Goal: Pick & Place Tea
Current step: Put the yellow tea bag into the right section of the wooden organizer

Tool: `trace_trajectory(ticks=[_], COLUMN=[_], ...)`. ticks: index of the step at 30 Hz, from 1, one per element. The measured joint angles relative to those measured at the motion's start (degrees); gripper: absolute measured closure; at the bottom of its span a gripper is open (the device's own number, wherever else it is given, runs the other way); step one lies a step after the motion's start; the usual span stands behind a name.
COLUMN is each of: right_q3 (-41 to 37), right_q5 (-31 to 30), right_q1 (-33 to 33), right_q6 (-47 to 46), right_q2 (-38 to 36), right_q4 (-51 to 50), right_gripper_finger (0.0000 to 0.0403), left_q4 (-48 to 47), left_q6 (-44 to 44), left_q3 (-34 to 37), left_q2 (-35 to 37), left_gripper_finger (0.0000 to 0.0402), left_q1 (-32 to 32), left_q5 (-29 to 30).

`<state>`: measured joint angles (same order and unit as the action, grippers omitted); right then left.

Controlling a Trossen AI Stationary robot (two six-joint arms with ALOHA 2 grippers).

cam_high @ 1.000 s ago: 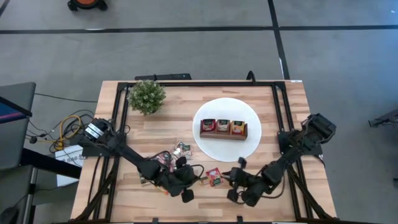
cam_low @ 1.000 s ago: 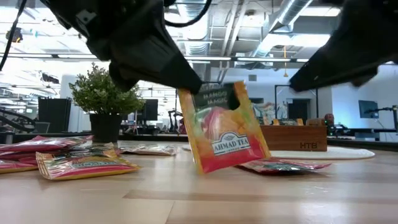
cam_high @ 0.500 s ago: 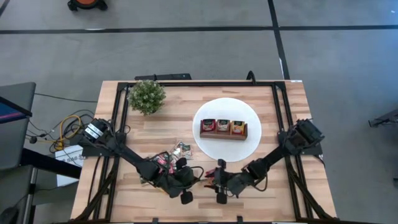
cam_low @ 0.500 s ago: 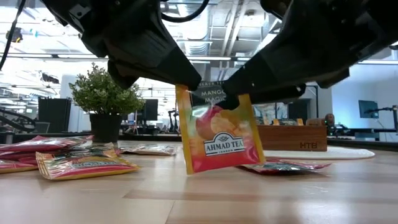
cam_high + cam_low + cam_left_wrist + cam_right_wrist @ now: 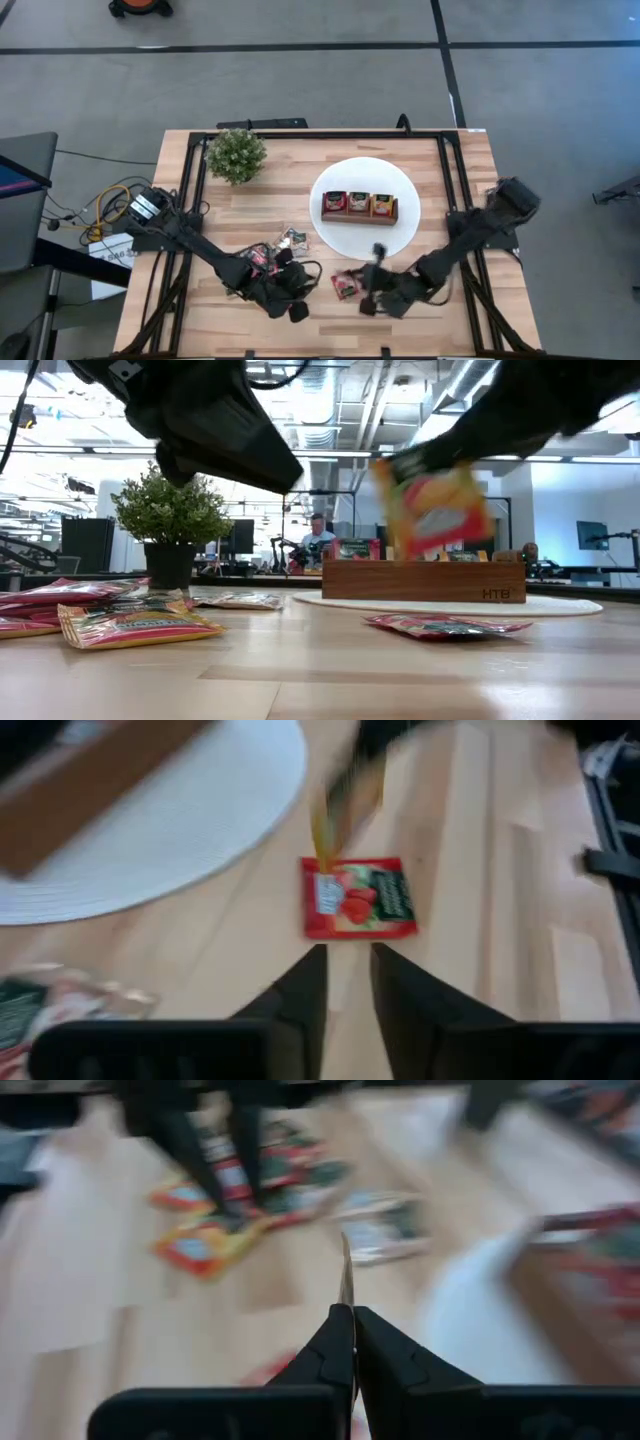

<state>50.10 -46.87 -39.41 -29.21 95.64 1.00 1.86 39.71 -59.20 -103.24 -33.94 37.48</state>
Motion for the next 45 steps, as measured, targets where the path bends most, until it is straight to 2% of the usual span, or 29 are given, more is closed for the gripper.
trace_trajectory(ticks=[3,8,12,16,22,26,28,36,42,45], right_q3=[-3.54,-11.03,-16.22,-20.89,-25.53,-27.76,-28.09,-28.08,-28.05,-26.72], right_q5=[-5.41,-5.79,-3.0,5.0,13.3,22.07,24.42,24.65,23.71,19.34], right_q1=[-1.12,2.37,9.85,19.27,29.47,34.0,35.56,36.67,36.67,36.48], right_q6=[-3.61,-5.33,-1.32,7.44,17.59,22.24,22.66,22.36,24.65,25.23], right_q2=[-10.22,-26.95,-37.22,-43.15,-45.11,-44.32,-43.52,-39.75,-38.81,-39.92], right_q4=[-11.63,-24.73,-29.95,-26.15,-16.35,-8.85,-8.7,-8.18,-8.24,-10.14], right_gripper_finger=[0.0402,0.0402,0.0402,0.0402,0.0403,0.0403,0.0403,0.0393,0.031,0.0263], left_q4=[-2.57,-3.12,-2.88,-2.61,-2.59,-2.55,-2.57,-2.59,-2.59,-2.59], left_q6=[1.82,0.8,0.38,-0.7,-0.64,-0.64,-0.68,-0.66,-0.67,-0.66], left_q3=[-0.02,-0.04,-0.04,-0.04,-0.04,-0.04,-0.04,-0.04,-0.04,-0.04], left_q2=[0.81,0.74,0.7,0.67,0.65,0.63,0.63,0.63,0.61,0.61], left_gripper_finger=[0.0286,0.0254,0.0251,0.0252,0.0252,0.0252,0.0252,0.0252,0.0252,0.0252], left_q1=[-1.03,-1.86,-1.77,-1.55,-1.33,-1.37,-1.37,-1.37,-1.37,-1.35], left_q5=[4.73,6.75,7.04,7.18,7.18,7.14,7.14,7.14,7.12,7.12])
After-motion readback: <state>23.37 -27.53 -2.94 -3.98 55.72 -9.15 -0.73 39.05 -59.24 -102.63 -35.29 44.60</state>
